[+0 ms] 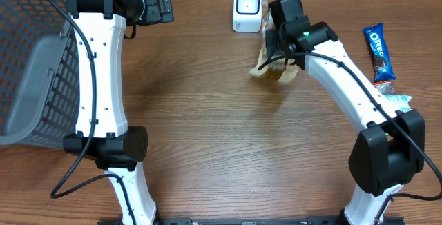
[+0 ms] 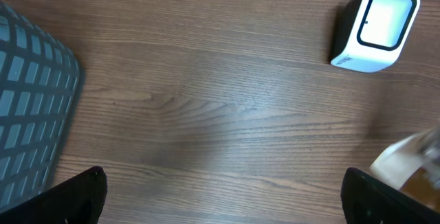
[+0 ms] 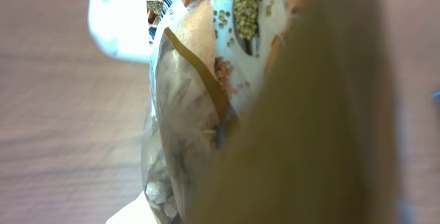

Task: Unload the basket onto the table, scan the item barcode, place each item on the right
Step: 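Hold the mushroom bag label up at the scanner window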

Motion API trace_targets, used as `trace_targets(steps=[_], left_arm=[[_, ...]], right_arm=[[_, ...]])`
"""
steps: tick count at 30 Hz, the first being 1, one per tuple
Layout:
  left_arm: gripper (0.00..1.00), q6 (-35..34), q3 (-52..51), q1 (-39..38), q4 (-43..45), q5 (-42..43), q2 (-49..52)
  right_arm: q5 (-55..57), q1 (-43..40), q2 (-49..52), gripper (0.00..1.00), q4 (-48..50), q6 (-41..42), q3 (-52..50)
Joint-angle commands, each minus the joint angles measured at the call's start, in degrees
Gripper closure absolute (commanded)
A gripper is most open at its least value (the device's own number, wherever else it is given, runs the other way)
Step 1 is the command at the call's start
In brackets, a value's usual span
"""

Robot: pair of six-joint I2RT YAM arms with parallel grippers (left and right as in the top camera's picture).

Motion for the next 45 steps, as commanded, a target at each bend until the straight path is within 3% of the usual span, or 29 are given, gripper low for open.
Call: trace_targets(steps=[1, 4, 10, 21, 28, 45], left_arm=[[0.00, 0.1, 0.6, 0.0, -0.1, -0.1, 0.0], [0.00, 0.1, 0.6, 0.0, -0.1, -0.1, 0.0], [0.00, 0.0, 0.6, 0.0, -0.1, -0.1, 0.0], [0.00, 0.1, 0.6, -0.1, -0.1, -0.1, 0.0], [0.00, 0.0, 0.6, 0.0, -0.1, -0.1, 0.0], [0.00, 0.0, 0.6, 0.0, -0.1, -0.1, 0.0]], right_arm=[[15.3, 0.3, -1.2, 0.96, 6.0, -9.4, 1.2], [21.2, 0.3, -1.0, 0.96, 15.7, -17.5, 1.2], [21.3, 0.3, 2.3, 0.96, 31.8, -35.5, 1.2], [23.1, 1.9, 13.4, 0.96, 46.5, -59.4, 1.2], [24.4, 2.6, 18.1, 0.96, 50.9, -68.1, 1.2], [26.1, 5.1, 18.4, 0.96, 49.3, -68.6, 1.2]])
